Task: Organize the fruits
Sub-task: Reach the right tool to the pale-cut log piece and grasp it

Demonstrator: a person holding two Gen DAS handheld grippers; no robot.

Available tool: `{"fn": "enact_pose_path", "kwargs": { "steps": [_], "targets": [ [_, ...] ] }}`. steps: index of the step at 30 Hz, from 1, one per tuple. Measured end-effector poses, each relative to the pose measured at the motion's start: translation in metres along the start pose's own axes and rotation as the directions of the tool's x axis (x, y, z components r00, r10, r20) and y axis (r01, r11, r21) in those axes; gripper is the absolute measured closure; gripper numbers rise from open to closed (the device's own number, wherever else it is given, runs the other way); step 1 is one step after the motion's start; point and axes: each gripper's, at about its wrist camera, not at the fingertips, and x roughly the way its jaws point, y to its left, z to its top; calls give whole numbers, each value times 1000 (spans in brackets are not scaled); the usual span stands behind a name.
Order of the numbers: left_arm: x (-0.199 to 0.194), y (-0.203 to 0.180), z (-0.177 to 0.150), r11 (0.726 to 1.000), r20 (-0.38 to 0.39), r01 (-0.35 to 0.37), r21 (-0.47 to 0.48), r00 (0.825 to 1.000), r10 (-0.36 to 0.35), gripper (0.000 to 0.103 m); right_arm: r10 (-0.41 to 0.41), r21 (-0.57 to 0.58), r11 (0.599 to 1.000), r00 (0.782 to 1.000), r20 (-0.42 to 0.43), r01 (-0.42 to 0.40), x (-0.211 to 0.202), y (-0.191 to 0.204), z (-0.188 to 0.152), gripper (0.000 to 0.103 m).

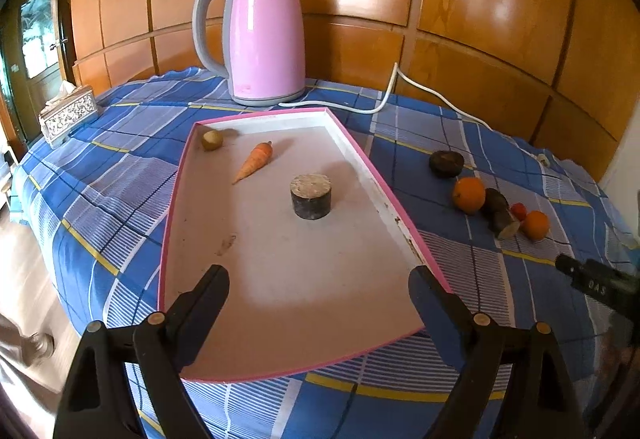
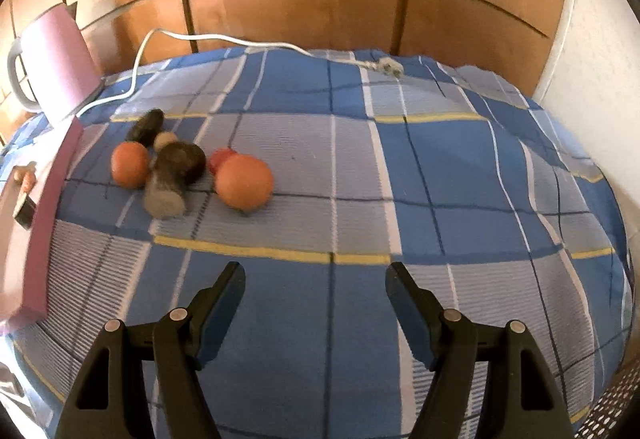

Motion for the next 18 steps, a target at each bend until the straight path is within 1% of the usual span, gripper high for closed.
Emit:
{"fn": "enact_pose_path", "kwargs": {
  "steps": [3, 8, 12, 14, 16, 18],
  "targets": [
    [-1, -1, 0, 1000, 3, 4, 2, 1000, -4, 11, 9, -17, 1000, 1000, 12, -9, -2, 7, 7, 30],
    [-2, -1, -1, 1000, 2, 11, 1, 1000, -11, 11, 25, -34, 999, 999, 30, -24, -5, 16, 16, 35],
    [-1, -1, -2, 1000, -1, 19, 1, 1000, -19, 11, 37, -52, 998, 999, 39, -35, -6, 24, 23, 35],
    [-2, -2, -2, 1000, 0, 22, 1, 1000, -22, 11, 47, -71, 997, 998, 46, -43, -7, 29, 27, 39],
    [-2, -2, -2, 1000, 5, 24, 2, 1000, -24, 11, 56, -89, 995, 997, 46, -51, -8, 35, 30, 46],
    [-2, -2, -2, 1000, 4, 27, 0, 1000, -27, 11, 89, -110, 990, 995, 43, -84, -10, 42, 32, 50]
  ]
}}
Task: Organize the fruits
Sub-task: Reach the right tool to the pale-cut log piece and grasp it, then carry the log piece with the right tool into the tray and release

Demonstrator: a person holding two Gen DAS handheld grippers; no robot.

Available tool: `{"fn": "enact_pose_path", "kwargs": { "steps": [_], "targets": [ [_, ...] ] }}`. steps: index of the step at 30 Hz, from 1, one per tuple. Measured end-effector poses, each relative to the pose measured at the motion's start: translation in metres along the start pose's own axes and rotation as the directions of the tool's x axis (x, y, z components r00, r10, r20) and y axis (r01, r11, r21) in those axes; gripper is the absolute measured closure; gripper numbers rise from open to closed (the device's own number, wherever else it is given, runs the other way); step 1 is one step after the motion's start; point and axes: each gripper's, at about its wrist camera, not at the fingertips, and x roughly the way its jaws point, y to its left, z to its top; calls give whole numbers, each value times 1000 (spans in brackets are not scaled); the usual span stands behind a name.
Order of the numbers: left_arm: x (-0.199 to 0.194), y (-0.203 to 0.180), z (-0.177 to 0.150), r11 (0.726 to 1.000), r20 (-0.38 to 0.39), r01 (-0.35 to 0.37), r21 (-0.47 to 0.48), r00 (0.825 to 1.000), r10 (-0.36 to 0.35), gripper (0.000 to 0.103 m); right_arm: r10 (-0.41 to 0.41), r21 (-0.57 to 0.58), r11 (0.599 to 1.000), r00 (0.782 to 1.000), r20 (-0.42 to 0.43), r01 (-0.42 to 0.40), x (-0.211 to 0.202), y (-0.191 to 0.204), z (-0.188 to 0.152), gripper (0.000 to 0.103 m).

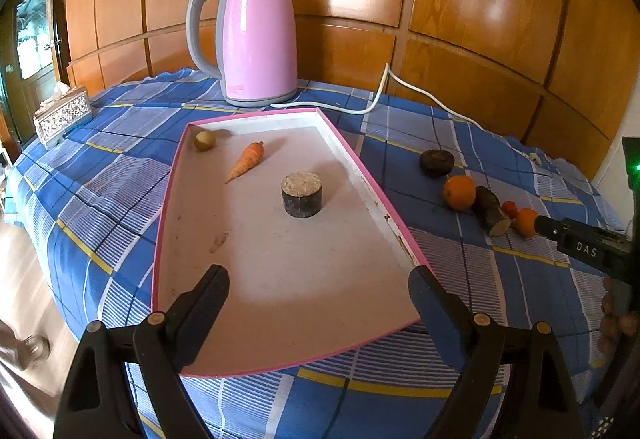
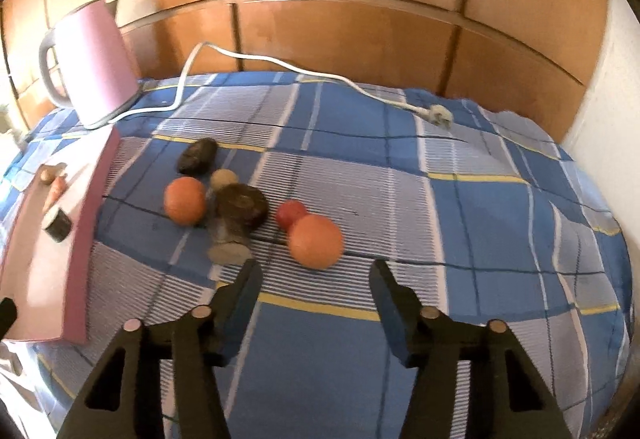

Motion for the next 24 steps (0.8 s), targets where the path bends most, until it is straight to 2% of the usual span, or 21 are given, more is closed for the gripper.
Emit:
{"fn": "enact_pose_path", "kwargs": {
  "steps": [9, 17, 18, 19, 24],
  "targets": [
    [2, 0, 0, 1000, -9, 6, 2, 1000, -6, 11, 116, -77, 990, 993, -22, -118, 8, 34, 10, 50],
    [4, 6, -3, 1000, -20, -1, -20, 1000, 0, 9, 83, -117, 989, 993, -82, -92, 42, 50, 17, 50],
    [4, 9, -4, 1000, -21, -4, -31, 1000, 4, 9, 84, -115, 989, 992, -91, -94, 46, 51, 17, 51],
    [3, 13, -3, 999, -17, -20, -48, 1000, 19, 9, 86, -113, 989, 991, -100, -97, 50, 51, 17, 67],
    [3, 36, 1, 986, -4, -72, -150, 997, 72, 8, 78, -128, 988, 992, -102, -91, 53, 52, 14, 69]
  ]
}}
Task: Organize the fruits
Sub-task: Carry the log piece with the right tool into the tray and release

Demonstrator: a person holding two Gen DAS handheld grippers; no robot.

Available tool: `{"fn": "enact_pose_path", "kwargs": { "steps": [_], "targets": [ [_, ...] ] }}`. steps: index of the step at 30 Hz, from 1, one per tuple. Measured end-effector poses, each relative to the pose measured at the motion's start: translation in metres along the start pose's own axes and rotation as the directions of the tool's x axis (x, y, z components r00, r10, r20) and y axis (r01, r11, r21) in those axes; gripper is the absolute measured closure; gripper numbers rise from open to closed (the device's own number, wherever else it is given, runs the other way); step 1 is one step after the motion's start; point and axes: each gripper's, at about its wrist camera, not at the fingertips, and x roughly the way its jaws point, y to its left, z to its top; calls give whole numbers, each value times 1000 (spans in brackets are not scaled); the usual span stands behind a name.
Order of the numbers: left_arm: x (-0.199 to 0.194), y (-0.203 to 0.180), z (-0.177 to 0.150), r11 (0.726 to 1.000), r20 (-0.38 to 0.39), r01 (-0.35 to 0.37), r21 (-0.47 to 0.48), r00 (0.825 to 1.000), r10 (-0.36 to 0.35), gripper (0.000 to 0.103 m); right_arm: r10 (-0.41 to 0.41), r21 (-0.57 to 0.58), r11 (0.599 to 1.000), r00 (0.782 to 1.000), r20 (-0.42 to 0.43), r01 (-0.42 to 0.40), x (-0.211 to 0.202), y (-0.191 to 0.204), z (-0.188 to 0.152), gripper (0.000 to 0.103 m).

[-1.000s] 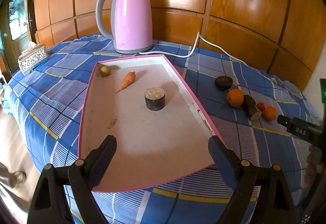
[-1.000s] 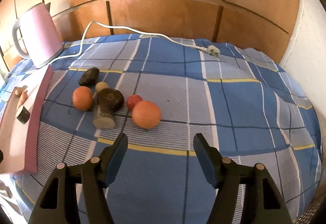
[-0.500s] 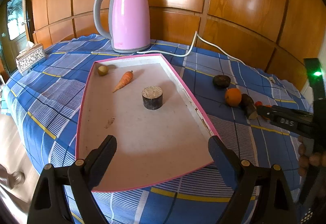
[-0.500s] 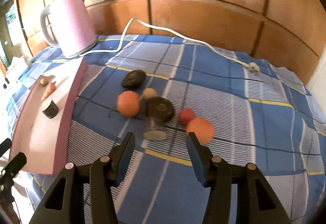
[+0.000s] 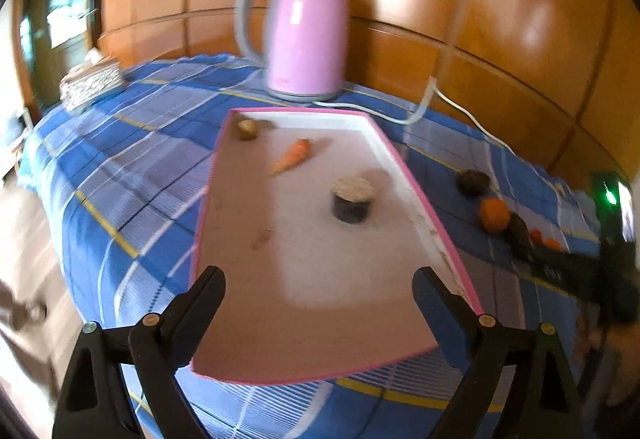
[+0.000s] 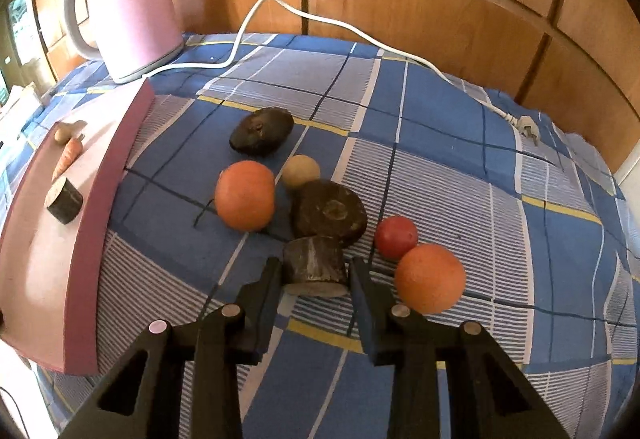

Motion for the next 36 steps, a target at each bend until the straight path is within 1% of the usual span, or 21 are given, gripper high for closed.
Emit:
{"fn": "enact_pose_path", "kwargs": {
  "steps": [4, 8, 12, 16, 19, 23, 28, 32, 35, 36],
  "targets": [
    [4, 10, 0, 999, -14, -41, -34, 999, 40, 7, 13, 4, 1000, 1000, -2, -13, -6, -1, -4, 69],
    [4, 15, -2, 997, -16, -58, -49, 998, 57, 4, 58, 12, 998, 998, -6, -58, -12, 2, -11, 69],
    [1, 20, -2, 995, -8, -75, -67, 997, 75, 3, 99, 2, 995, 995, 1, -99, -20, 13, -15, 69],
    [1, 26, -2, 993, -7, -88, -84, 996, 87, 3, 148, 4, 989, 989, 26, -148, -32, 20, -12, 69],
    [0, 30, -3, 991, -10, -94, -94, 996, 94, 3, 180, -18, 984, 982, 49, -179, -44, 30, -6, 69],
    [-1, 38, -1, 988, -7, -106, -115, 994, 106, 2, 248, -61, 968, 967, 63, -244, -55, 49, 3, 69],
    [1, 51, -1, 979, -19, -132, -158, 991, 131, 2, 322, -136, 940, 945, 48, -313, -61, 83, 12, 69],
    [1, 59, -2, 973, -26, -145, -182, 989, 142, 2, 373, -189, 912, 928, 11, -365, -57, 114, 16, 69],
    [2, 62, -3, 969, -29, -154, -195, 988, 151, 2, 391, -217, 896, 920, -32, -388, -46, 137, 18, 69],
    [2, 63, -3, 967, -29, -159, -198, 987, 156, 2, 388, -221, 895, 921, -44, -388, -42, 144, 19, 69]
  ]
}}
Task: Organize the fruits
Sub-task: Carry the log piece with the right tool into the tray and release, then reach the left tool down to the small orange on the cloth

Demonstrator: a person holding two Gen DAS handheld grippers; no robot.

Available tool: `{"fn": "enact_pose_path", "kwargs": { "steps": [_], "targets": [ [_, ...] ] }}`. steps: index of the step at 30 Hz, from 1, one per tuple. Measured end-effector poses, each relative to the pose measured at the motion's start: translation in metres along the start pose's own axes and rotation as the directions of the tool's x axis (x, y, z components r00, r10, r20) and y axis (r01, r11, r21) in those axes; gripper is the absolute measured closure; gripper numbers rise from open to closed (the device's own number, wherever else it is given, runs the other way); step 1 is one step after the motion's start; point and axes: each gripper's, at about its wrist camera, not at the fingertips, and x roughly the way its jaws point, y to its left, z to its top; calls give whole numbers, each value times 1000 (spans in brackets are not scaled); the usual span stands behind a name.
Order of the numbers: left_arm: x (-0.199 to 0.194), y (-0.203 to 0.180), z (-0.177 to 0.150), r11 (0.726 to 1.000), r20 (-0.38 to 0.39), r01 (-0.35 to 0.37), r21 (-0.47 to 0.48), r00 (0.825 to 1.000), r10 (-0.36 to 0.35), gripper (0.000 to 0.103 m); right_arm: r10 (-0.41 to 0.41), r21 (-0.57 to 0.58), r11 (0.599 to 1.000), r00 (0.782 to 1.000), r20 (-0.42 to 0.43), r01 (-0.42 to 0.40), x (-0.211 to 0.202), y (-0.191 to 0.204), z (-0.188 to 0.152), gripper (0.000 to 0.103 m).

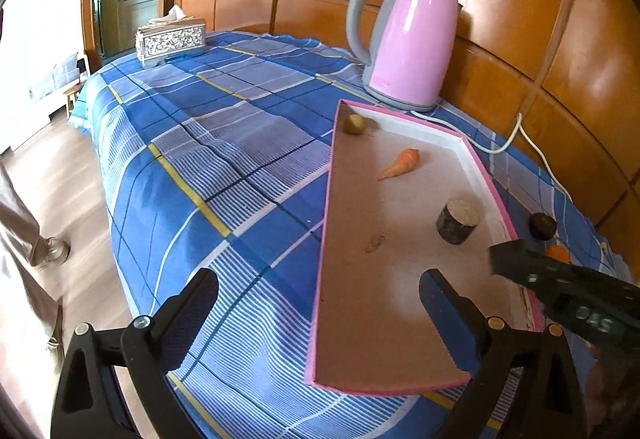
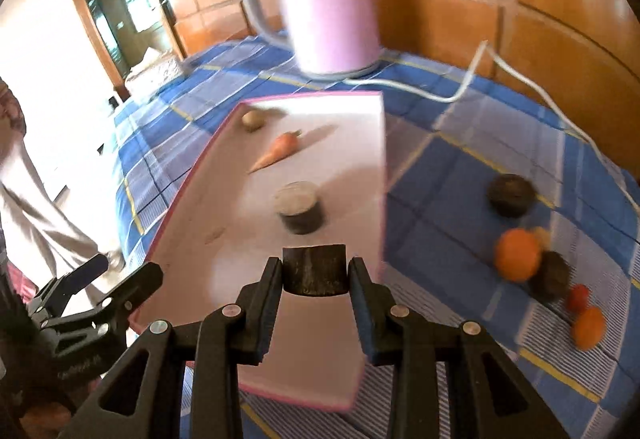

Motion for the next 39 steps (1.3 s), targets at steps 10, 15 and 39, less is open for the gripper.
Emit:
{"fn": "enact_pose_path", "kwargs": {
  "steps": [10, 15, 39],
  "targets": [
    [7, 7, 1, 1000, -20, 3, -29, 1000, -4, 0, -31, -23, 999, 999, -31, 30, 22, 14, 6, 63],
    [7, 6, 1, 1000, -23, 6, -29, 1000, -7, 0, -54, -17, 998, 999, 5, 54, 7, 13, 2, 61],
    [-13, -27, -4, 991, 44, 62, 119, 997, -67, 0, -253, 205, 951, 963, 89, 231, -64, -61, -54, 33]
  ]
}}
